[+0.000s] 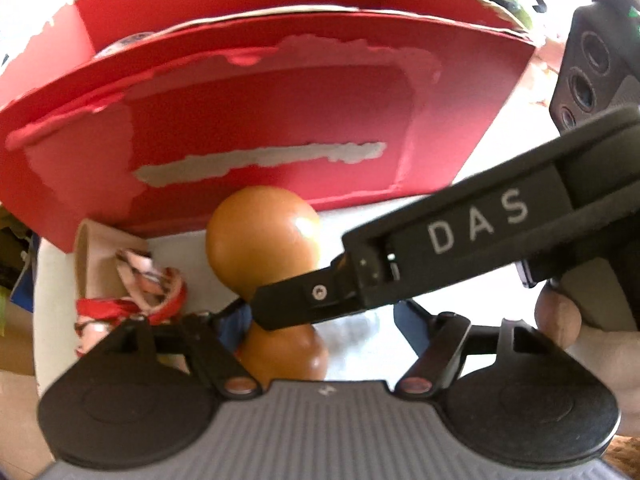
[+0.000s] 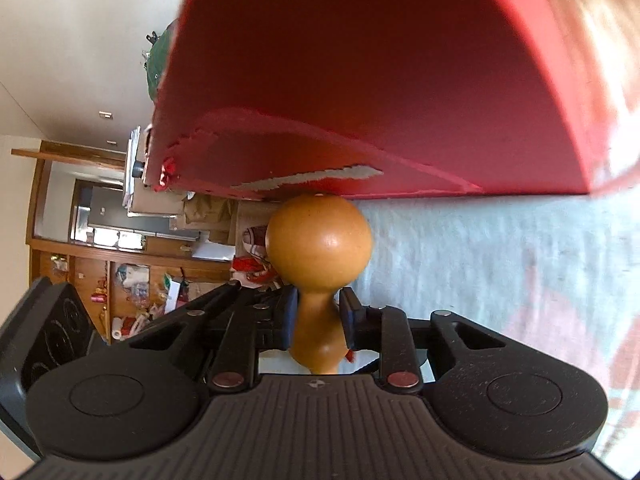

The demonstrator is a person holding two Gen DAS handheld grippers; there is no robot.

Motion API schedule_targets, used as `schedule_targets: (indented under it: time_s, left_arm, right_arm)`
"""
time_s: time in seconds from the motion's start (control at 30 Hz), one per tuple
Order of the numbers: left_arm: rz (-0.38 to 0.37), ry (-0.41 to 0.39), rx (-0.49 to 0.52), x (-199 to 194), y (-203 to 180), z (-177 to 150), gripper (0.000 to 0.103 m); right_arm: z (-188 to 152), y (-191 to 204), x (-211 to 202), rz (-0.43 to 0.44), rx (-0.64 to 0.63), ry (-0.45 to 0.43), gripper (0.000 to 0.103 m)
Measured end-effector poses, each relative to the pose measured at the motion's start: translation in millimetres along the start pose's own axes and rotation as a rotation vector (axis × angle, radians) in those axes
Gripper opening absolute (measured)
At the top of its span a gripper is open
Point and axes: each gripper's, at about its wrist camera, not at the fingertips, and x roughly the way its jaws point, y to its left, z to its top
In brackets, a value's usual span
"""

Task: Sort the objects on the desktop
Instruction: 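Close the right gripper around the gourd's narrow neck, then lift the gourd with the right gripper and carry it over the red box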

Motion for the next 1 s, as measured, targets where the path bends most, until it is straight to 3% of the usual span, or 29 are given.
schedule_targets:
  time_s: [0.53,0.83,1.0]
  left_arm:
    - [-0.039,0.070,0.169,7.5,-103.3,29.4,0.071]
    - [-0.072,0.053,0.249,4.8,-152.8,48.1,0.071]
    - [-0.069,0.023,0.295,-13.1,-172.7,52.1,0.071]
  right_arm:
    - [-18.3,-44.8,-95.6,-0.066,0.048,-0.135,0.026]
    - [-33.2,-67.9,-151.7,-0.088,0.057,-0.242,0.026]
    - [-36.7,-57.6,-165.6,-0.089,0.043,-0.294,0.026]
